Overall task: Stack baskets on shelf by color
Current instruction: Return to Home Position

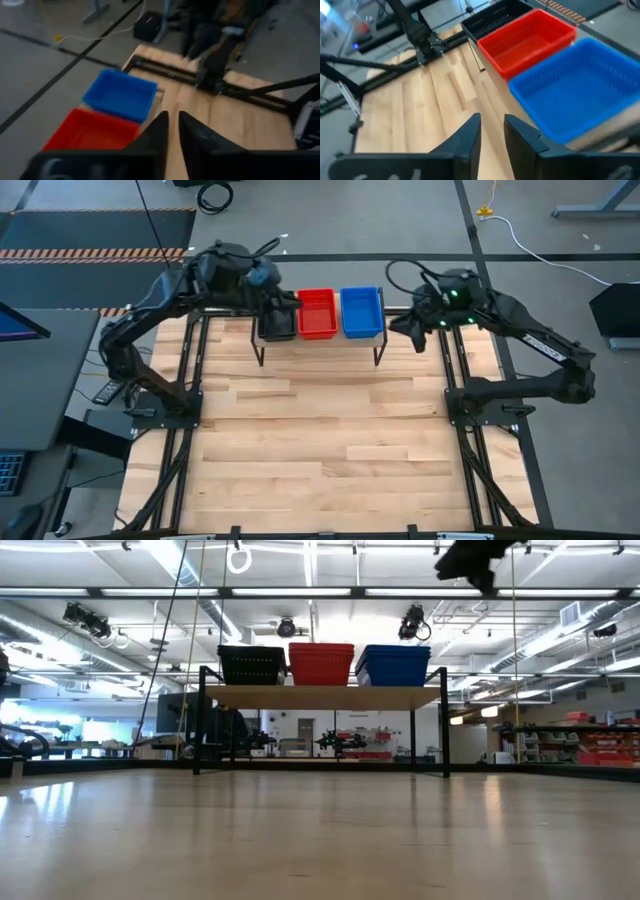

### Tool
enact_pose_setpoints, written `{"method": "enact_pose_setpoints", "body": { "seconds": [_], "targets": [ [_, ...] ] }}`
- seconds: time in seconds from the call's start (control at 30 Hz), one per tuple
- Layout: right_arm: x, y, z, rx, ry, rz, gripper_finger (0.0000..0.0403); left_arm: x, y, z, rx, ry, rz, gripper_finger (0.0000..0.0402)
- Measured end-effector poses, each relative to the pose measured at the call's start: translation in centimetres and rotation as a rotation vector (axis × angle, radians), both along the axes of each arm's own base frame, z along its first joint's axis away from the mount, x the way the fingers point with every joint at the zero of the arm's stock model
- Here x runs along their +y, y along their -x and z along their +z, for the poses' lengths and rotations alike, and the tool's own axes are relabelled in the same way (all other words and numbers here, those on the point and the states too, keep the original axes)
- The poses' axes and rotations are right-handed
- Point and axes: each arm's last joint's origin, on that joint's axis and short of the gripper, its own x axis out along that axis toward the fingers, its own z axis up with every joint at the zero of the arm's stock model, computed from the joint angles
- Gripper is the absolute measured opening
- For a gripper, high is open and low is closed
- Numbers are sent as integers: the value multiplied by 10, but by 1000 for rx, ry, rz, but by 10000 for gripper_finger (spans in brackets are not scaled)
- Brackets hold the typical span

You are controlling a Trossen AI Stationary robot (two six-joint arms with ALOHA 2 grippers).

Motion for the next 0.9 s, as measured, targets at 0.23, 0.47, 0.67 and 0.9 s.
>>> {"method": "enact_pose_setpoints", "body": {
  "seconds": [0.23, 0.47, 0.67, 0.9],
  "targets": [
    [27, 41, -36, -75, -151, -120, 37, -11, 38, -13, -22, -2, 71, 8],
    [40, 58, -71, -288, -289, -174, 13, -24, 69, -97, -290, 138, 70, 4],
    [45, 58, -114, -242, -462, -163, 25, -39, 101, -160, -409, 279, 71, 3],
    [44, 63, -140, -296, -457, -250, 5, -52, 127, -222, -453, 399, 100, 2]
  ]
}}
